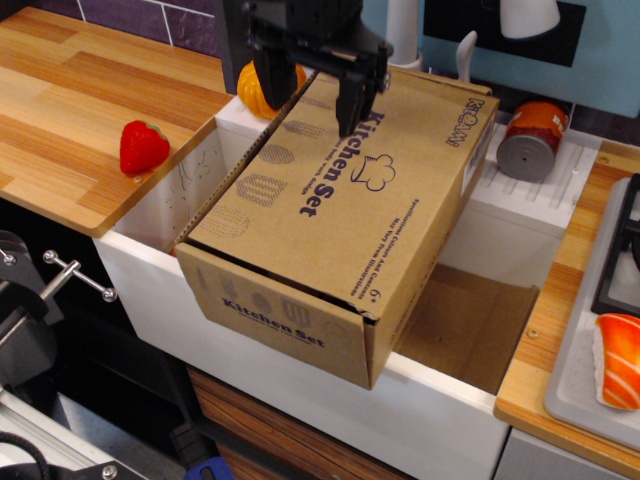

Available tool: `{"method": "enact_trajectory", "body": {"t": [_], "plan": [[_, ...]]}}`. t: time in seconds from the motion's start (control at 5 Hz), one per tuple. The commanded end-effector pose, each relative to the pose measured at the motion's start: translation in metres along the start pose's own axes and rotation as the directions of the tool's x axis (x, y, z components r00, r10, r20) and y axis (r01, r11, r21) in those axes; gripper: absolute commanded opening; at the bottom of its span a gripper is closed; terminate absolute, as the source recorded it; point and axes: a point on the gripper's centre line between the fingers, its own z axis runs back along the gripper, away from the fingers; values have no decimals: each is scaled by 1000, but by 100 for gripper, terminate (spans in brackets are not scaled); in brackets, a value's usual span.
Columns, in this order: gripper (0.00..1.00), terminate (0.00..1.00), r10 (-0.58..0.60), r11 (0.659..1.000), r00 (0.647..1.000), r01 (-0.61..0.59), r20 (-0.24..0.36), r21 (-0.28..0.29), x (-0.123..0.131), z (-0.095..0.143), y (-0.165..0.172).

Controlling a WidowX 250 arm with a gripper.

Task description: Open brown1fbox flap

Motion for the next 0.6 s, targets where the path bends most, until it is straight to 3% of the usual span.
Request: {"method": "enact_trajectory", "body": {"t": [0.0,0.4], "plan": [[100,0,-11,997,1000,13,25,-78,6,6,16],[100,0,-9,997,1000,10,17,-80,8,2,23]]}}
